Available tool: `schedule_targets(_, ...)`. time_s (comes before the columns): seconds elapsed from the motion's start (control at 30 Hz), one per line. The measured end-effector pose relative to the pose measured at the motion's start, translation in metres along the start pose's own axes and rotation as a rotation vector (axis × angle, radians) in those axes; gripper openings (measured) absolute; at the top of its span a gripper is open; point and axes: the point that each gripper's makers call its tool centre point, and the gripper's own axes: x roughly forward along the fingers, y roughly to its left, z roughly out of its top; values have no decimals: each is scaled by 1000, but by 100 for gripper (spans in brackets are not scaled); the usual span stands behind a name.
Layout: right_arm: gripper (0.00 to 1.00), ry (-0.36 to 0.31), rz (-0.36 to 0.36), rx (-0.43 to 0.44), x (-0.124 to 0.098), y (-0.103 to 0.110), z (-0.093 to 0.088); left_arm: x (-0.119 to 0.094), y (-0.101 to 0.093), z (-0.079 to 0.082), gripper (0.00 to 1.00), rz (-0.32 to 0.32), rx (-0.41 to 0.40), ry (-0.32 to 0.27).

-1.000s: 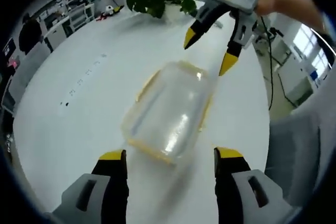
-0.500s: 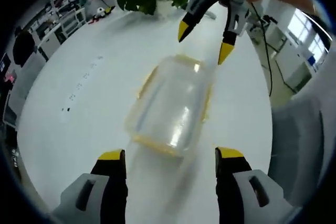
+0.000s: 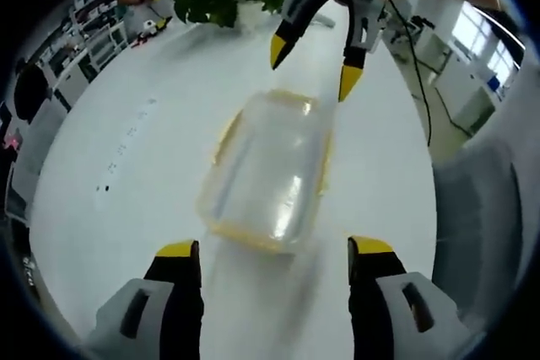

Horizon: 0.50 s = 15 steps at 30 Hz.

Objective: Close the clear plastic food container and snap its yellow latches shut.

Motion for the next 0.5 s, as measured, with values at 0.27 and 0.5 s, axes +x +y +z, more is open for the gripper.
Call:
schedule_targets(0.27, 56, 7, 4, -13, 2, 0, 0, 1, 2, 5, 68, -4, 11, -4)
schedule_targets(0.5, 57, 8, 7, -35, 2, 1, 5, 2, 5, 14, 68, -6, 38, -5)
